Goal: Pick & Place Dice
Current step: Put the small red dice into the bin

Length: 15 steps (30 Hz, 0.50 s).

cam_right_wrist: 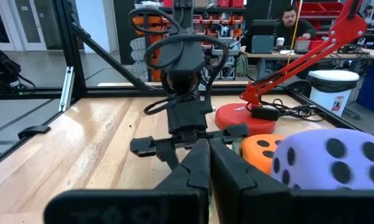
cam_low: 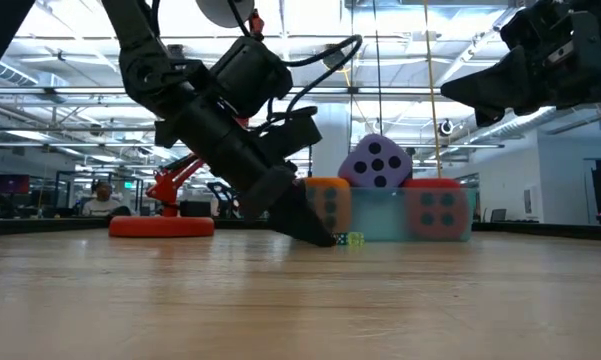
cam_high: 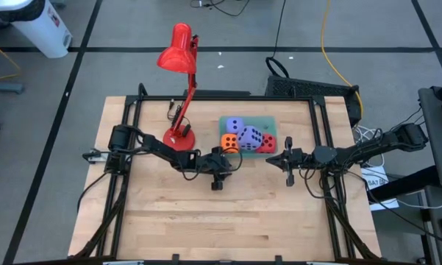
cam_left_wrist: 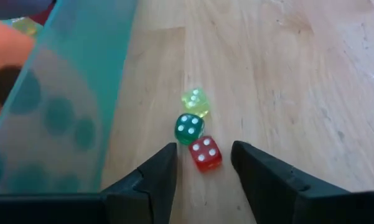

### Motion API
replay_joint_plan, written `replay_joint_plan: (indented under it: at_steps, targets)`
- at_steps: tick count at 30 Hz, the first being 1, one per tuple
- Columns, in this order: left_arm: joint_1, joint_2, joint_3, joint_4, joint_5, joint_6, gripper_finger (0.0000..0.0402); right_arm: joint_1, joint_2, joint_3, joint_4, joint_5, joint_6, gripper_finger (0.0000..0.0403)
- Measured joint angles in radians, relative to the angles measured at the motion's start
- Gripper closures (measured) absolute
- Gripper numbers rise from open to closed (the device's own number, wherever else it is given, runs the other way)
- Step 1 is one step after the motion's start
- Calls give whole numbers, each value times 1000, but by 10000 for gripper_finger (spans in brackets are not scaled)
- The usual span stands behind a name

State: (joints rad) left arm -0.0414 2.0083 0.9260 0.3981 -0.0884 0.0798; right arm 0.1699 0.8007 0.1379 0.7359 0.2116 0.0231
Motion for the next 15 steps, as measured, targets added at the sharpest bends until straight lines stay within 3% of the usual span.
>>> replay_joint_plan:
  at_steps: [9,15]
  targets:
    - [1,1,0,5,-1,1,226,0,0,0,-7,0,-2,399]
    - [-1,2,0,14,7,14,298,0,0,0,-6,0,-5,399]
